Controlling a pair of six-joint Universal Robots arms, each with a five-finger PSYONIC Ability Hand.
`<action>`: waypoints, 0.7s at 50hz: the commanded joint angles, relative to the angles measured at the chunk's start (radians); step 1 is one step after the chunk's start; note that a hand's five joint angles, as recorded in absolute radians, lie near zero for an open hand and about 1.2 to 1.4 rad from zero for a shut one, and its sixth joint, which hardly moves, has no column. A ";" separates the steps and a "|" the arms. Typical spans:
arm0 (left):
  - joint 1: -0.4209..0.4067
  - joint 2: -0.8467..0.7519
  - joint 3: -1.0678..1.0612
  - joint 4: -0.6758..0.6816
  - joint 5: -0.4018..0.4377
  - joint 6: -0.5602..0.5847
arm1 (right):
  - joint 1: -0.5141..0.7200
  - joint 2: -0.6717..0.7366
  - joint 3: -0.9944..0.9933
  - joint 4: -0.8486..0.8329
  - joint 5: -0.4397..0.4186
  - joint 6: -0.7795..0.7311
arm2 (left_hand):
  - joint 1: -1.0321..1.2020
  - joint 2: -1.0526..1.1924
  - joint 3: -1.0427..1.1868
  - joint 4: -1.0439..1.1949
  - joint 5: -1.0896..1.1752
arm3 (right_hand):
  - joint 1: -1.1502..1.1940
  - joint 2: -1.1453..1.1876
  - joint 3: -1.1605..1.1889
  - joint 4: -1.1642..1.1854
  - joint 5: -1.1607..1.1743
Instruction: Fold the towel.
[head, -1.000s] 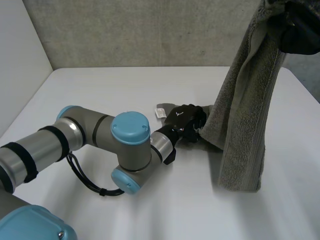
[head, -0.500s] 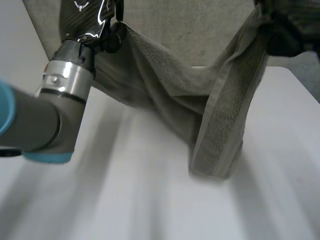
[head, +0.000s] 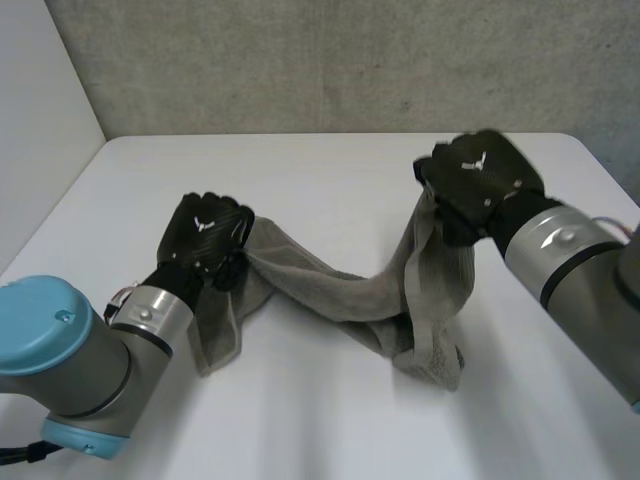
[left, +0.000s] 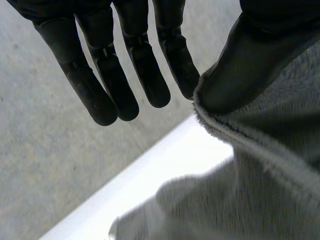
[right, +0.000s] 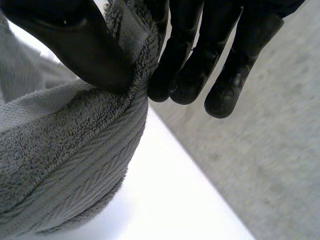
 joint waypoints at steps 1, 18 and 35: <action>0.009 -0.061 0.007 0.006 -0.003 0.117 | -0.036 0.048 0.095 -0.048 0.008 -0.005 | -0.009 -0.019 -0.040 -0.018 -0.027 | 0.079 0.061 0.061 0.066 0.064; -0.002 -0.095 0.019 0.002 -0.032 0.079 | -0.144 0.041 0.270 -0.309 0.021 0.027 | -0.843 -0.853 -0.874 -0.852 -0.862 | 0.079 0.061 0.061 0.066 0.064; -0.002 0.023 -0.001 -0.235 -0.019 -0.136 | -0.185 0.142 0.283 -0.437 0.126 0.043 | -0.917 -0.927 -0.948 -0.925 -0.935 | 0.079 0.061 0.061 0.066 0.064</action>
